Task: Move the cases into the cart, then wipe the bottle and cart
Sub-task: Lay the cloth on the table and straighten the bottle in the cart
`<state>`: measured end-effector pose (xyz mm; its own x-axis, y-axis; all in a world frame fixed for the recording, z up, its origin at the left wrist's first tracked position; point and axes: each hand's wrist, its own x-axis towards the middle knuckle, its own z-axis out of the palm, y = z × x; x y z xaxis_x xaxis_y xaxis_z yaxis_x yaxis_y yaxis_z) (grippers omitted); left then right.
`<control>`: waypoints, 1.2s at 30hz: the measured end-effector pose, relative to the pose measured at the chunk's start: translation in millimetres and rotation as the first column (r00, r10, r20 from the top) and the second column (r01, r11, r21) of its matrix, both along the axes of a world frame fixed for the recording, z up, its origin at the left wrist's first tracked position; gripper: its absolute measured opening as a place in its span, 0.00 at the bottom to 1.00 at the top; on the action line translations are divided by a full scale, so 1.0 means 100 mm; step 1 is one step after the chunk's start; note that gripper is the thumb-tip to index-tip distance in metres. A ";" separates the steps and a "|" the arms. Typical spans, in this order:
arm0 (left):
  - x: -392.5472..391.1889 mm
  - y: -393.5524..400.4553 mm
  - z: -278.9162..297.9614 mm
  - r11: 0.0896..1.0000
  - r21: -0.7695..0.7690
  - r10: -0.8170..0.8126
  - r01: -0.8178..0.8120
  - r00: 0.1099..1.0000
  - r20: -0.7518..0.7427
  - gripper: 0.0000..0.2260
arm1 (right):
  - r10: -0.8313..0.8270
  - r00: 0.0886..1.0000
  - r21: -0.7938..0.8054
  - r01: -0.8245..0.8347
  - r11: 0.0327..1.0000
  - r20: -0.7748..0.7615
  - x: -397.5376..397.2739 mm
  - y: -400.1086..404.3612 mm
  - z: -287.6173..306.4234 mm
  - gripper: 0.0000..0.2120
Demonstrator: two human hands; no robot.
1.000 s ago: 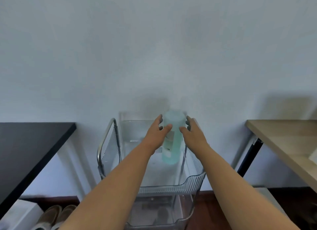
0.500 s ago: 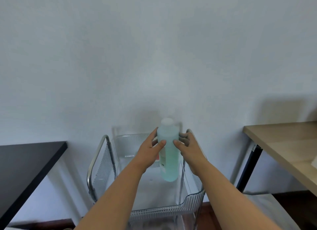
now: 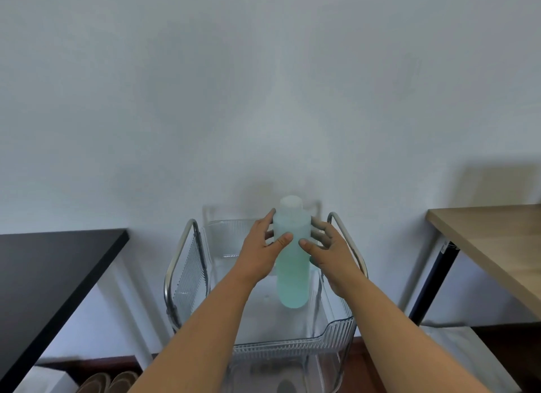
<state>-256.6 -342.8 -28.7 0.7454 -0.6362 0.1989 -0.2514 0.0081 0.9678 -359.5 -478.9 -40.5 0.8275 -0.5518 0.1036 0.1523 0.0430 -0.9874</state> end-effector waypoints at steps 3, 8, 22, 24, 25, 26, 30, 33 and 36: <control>0.06 0.09 0.07 1.000 0.016 0.017 -0.017 1.000 0.007 0.30 | 0.000 1.000 0.003 0.000 1.000 0.019 0.08 0.06 0.04 0.23; 0.26 0.32 0.24 0.995 0.073 0.055 -0.061 0.996 0.077 0.30 | 0.043 0.999 0.024 -0.043 0.999 0.001 0.33 0.23 0.13 0.20; 0.97 0.97 0.41 0.944 0.270 0.137 -0.189 0.971 0.197 0.31 | 0.226 0.973 0.093 -0.229 0.969 0.036 1.20 0.84 0.12 0.19; 1.04 0.99 0.37 0.935 0.293 0.137 -0.198 0.967 0.217 0.32 | 0.254 0.967 0.079 -0.256 0.964 0.030 1.28 0.84 0.12 0.18; 1.06 0.99 0.34 0.931 0.300 0.143 -0.208 0.964 0.222 0.33 | 0.267 0.963 0.072 -0.268 0.961 0.024 1.32 0.83 0.11 0.18; 1.09 1.00 0.32 0.929 0.301 0.150 -0.214 0.963 0.223 0.33 | 0.278 0.960 0.067 -0.278 0.958 0.020 1.35 0.83 0.10 0.19; 1.16 0.97 0.29 0.924 0.296 0.167 -0.240 0.954 0.250 0.34 | 0.280 0.960 0.048 -0.280 0.959 0.016 1.46 0.78 0.04 0.19; 1.22 0.94 0.28 0.921 0.300 0.169 -0.247 0.950 0.263 0.34 | 0.281 0.959 0.036 -0.281 0.959 0.026 1.51 0.73 0.03 0.20; 1.28 0.92 0.28 0.921 0.300 0.173 -0.248 0.952 0.253 0.35 | 0.283 0.959 0.005 -0.283 0.959 0.016 1.58 0.68 0.03 0.20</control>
<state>-128.7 -250.9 -0.2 0.8310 -0.5261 0.1810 -0.4167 -0.3730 0.8290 -201.5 -410.4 -37.5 0.9483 -0.2964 0.1134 0.1471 0.0937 -0.9847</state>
